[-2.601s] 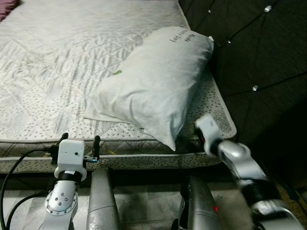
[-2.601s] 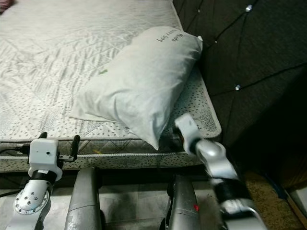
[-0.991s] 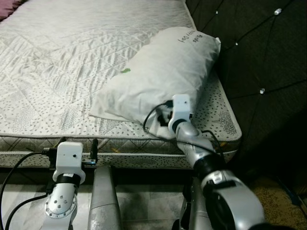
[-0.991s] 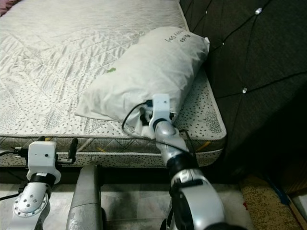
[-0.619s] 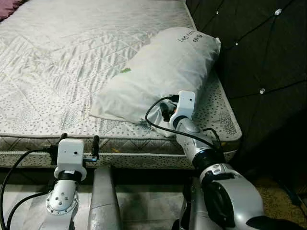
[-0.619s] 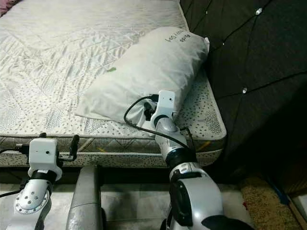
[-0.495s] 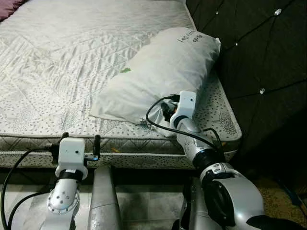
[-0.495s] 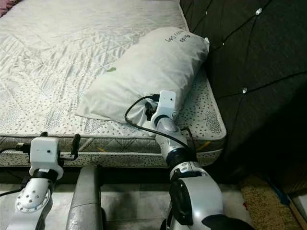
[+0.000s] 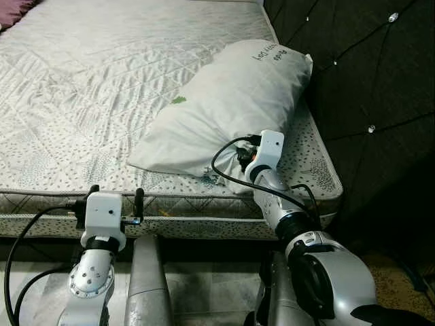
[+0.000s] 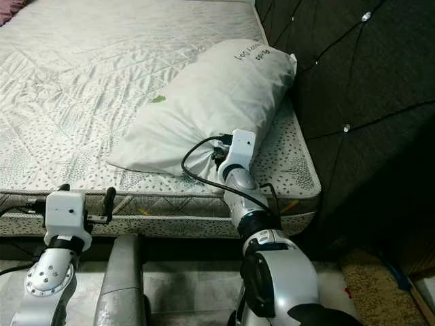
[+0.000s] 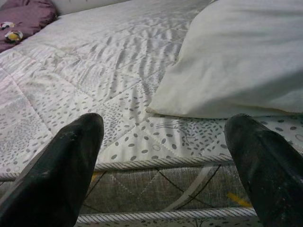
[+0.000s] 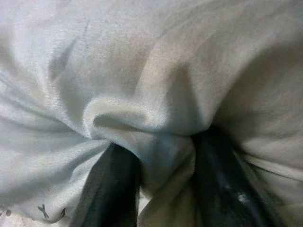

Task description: Clean up the room

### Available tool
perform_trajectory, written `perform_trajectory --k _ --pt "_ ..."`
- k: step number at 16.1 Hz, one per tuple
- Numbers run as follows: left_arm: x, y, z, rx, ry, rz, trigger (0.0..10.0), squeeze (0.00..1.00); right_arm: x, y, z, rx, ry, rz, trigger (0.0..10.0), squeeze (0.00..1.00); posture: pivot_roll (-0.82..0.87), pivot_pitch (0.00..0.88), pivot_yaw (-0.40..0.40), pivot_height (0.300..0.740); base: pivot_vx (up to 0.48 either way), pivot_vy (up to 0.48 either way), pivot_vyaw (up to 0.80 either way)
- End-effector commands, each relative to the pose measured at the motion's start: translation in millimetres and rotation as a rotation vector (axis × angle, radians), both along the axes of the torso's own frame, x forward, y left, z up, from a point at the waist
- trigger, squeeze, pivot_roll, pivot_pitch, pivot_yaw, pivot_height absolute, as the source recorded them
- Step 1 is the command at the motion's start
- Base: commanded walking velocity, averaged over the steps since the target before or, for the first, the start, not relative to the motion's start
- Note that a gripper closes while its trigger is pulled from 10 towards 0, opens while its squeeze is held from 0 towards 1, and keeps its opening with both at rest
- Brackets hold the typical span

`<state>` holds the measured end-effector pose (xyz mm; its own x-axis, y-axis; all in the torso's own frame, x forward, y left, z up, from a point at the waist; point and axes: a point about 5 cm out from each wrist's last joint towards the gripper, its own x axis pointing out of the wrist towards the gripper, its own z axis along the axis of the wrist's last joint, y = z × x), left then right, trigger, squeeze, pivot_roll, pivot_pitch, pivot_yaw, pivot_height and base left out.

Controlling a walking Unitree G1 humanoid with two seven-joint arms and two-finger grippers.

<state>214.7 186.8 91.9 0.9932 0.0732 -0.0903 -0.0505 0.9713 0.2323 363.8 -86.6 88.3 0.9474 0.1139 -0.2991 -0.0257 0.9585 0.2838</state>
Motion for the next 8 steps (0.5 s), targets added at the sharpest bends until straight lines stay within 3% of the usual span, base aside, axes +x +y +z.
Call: perform_trajectory --k 1,4,6,8 --pt "1.0 -3.6 -2.0 -0.006 0.005 -0.017 10.0 0.0 8.6 -18.3 12.0 -0.001 -0.045 -0.074 0.0 0.0 0.17 0.024 -0.055 0.527 0.0 0.0 0.0" --pt "3.1 -6.0 -3.0 -0.01 0.003 -0.021 10.0 0.0 12.9 -42.0 19.4 -0.042 -0.098 -0.143 0.0 0.0 0.16 0.015 -0.055 0.527 0.0 0.0 0.0" --pt "4.2 -6.5 -3.1 -0.011 0.002 -0.021 10.0 0.0 17.9 -70.3 30.6 -0.085 -0.143 -0.212 0.0 0.0 0.16 0.012 -0.055 0.527 0.0 0.0 0.0" --pt "5.5 -7.4 -3.7 -0.014 0.001 -0.022 10.0 0.0 20.9 -116.9 48.7 -0.153 -0.192 -0.322 0.0 0.0 0.15 0.007 -0.053 0.527 0.0 0.0 0.0"
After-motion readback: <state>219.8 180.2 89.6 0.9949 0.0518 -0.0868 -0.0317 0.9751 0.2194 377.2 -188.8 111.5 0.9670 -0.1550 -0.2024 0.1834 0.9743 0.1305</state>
